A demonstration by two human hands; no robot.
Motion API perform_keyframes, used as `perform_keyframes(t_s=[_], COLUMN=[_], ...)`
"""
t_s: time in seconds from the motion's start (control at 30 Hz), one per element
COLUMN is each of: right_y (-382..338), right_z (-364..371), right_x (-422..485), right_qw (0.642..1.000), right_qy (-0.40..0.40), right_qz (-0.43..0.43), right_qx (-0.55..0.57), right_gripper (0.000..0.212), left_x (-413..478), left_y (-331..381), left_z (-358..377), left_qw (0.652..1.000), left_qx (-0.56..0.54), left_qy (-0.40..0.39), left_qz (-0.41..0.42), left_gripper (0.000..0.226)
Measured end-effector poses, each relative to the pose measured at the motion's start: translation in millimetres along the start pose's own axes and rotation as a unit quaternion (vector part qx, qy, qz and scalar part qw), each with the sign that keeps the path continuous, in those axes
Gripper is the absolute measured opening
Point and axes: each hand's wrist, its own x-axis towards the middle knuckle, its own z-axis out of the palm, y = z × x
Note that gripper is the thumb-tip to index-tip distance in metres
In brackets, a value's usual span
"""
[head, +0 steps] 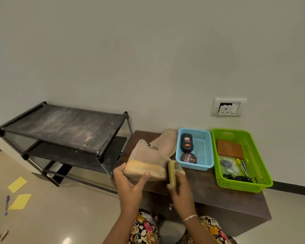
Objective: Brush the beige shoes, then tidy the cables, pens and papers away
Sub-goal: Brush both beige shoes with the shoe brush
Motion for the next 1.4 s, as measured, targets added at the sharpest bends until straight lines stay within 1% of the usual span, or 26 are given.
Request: perform_keyframes(t_s=[0.07,0.1,0.13,0.2,0.23,0.27,0.3,0.37,0.43,0.47,0.57,0.63,0.67,0.73,0.77,0.83,0.93,0.97,1.0,1.07,1.13,1.17,1.23,1.33,1.37,1.4], right_y=[-7,-1,8,19,21,20,12,-8,-32,-42,-73,-91,-97,-102,-98,-84,-72,-77,-86,-111,-125,-121,-101,-76,-76,-82], right_z=[8,5,-1,-19,-25,-29,-29,-27,-29,-31,-44,-50,-53,-60,-65,-74,-82,-81,-80,-76,-74,-75,-78,-82,-81,-78], right_x=[-16,-15,-8,7,13,15,13,2,-11,-14,-15,-6,-2,4,5,0,-10,-12,-13,-10,-7,-9,-19,-35,-37,-36], right_qw=[0.997,0.996,0.997,0.997,0.995,0.995,0.996,0.995,0.988,0.982,0.950,0.905,0.887,0.872,0.871,0.885,0.897,0.893,0.882,0.851,0.844,0.844,0.862,0.898,0.899,0.892], right_qy=[-0.024,-0.019,-0.005,0.005,0.000,-0.008,-0.025,-0.067,-0.100,-0.109,-0.134,-0.146,-0.145,-0.112,-0.095,-0.083,-0.062,-0.052,-0.038,-0.023,-0.026,-0.028,-0.045,-0.041,-0.031,-0.031], right_qz=[-0.075,-0.079,-0.057,0.047,0.074,0.062,0.032,-0.059,-0.121,-0.155,-0.268,-0.343,-0.363,-0.386,-0.390,-0.370,-0.353,-0.358,-0.376,-0.406,-0.384,-0.368,-0.339,-0.328,-0.335,-0.340], right_qx=[-0.021,-0.038,-0.050,-0.066,-0.072,-0.076,-0.074,-0.042,0.004,0.006,-0.086,-0.204,-0.244,-0.281,-0.283,-0.270,-0.259,-0.267,-0.282,-0.331,-0.373,-0.388,-0.373,-0.290,-0.280,-0.296], right_gripper=[0.050,0.050,0.050,0.050,0.050,0.050,0.050,0.051,0.052,0.053,0.051,0.047,0.046,0.046,0.047,0.053,0.067,0.067,0.062,0.051,0.050,0.053,0.064,0.064,0.061,0.057], left_x=[4,5,5,3,2,2,2,4,7,8,6,7,8,9,8,6,0,-2,-5,-9,-9,-7,-1,-1,-3,-4], left_y=[1,1,2,5,7,9,12,15,17,20,27,31,31,35,37,38,40,41,44,51,53,53,50,42,43,45], left_z=[-1,-2,-3,-3,-2,1,3,7,8,7,5,5,5,6,7,10,14,17,19,23,25,24,19,16,17,18], left_qw=[1.000,1.000,1.000,1.000,1.000,1.000,0.999,0.998,0.997,0.997,0.996,0.995,0.995,0.992,0.991,0.989,0.988,0.988,0.987,0.985,0.985,0.986,0.988,0.986,0.985,0.985], left_qx=[-0.001,0.000,0.004,0.008,0.008,0.011,0.019,0.041,0.053,0.054,0.052,0.045,0.042,0.046,0.055,0.066,0.069,0.070,0.074,0.083,0.080,0.080,0.084,0.102,0.107,0.108], left_qy=[0.003,0.000,-0.005,-0.016,-0.019,-0.020,-0.022,-0.027,-0.029,-0.031,-0.053,-0.072,-0.082,-0.101,-0.105,-0.106,-0.105,-0.104,-0.106,-0.118,-0.118,-0.112,-0.105,-0.113,-0.112,-0.112], left_qz=[0.000,0.001,0.004,0.011,0.016,0.022,0.027,0.039,0.046,0.049,0.052,0.051,0.048,0.053,0.063,0.081,0.091,0.094,0.098,0.099,0.097,0.092,0.071,0.068,0.072,0.072], left_gripper=[0.067,0.066,0.067,0.068,0.068,0.068,0.069,0.073,0.074,0.073,0.070,0.067,0.066,0.069,0.069,0.067,0.065,0.064,0.064,0.063,0.064,0.067,0.073,0.072,0.072,0.071])
